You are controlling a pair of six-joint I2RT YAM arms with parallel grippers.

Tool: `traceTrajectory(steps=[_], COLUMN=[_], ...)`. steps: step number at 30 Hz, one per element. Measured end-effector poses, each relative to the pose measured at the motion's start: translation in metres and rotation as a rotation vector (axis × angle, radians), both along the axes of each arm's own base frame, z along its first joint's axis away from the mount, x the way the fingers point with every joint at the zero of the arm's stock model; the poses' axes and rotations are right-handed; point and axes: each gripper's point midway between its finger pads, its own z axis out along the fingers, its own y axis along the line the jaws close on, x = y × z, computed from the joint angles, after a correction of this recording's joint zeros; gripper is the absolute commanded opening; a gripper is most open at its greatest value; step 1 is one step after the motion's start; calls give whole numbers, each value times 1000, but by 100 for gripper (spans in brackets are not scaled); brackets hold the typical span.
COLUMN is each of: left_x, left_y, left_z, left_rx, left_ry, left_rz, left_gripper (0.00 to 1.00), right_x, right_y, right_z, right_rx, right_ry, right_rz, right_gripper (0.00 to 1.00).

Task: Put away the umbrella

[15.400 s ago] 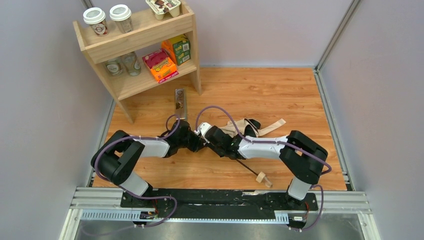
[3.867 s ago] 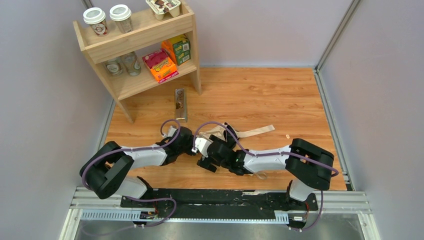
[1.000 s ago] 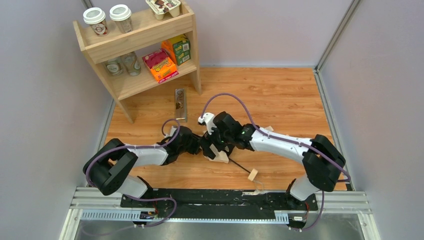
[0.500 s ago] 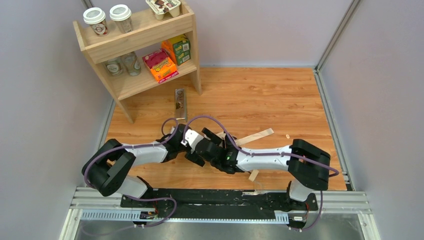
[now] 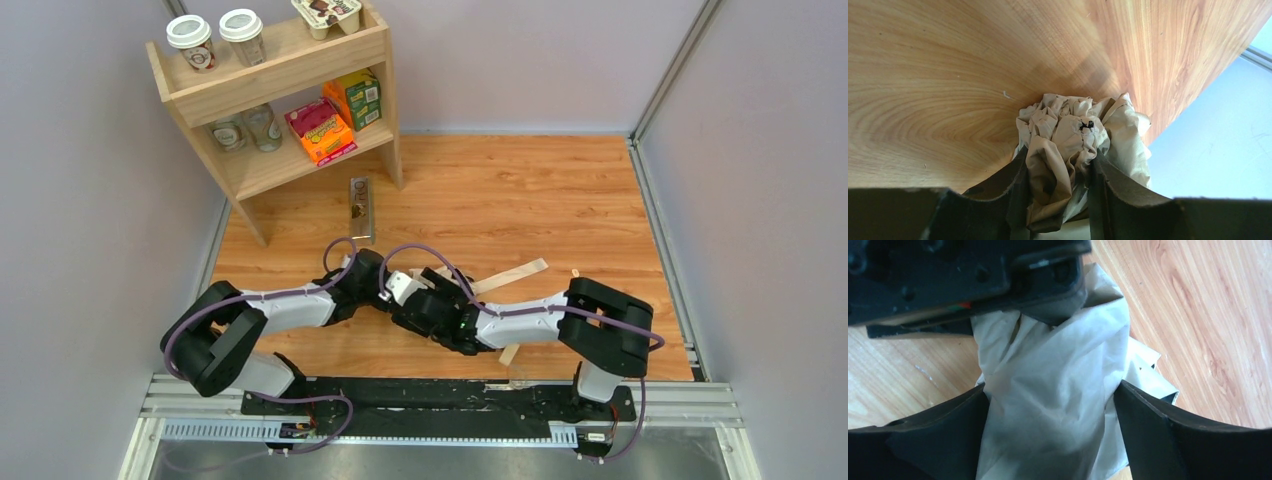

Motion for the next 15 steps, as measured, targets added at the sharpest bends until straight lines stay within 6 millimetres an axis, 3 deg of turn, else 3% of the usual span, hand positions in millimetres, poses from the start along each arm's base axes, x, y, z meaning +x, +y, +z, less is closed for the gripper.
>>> traceTrajectory(steps=[3,5,7,8,12,15], left_x=[0,5,7,7,7,2], left_y=[0,3,6,7,14,25], left_z=[0,2,7,10,17,16], left_rx=[-1,8,21,25,60,105], left_ry=[2,-15,-44,-58,-110,-135], left_rz=[6,24,19,15,-6,-42], left_gripper=[0,0,12,31,78,78], right_x=[3,4,4,5,5,11], right_y=[5,12,16,16,20,17], right_z=[-4,-9,-10,-11,-10,-9], right_rx=[-3,-15,-13,-9,61,132], right_ry=[-6,1,8,16,86,158], right_rz=[-4,9,19,20,62,74], right_gripper=[32,14,0,0,0,0])
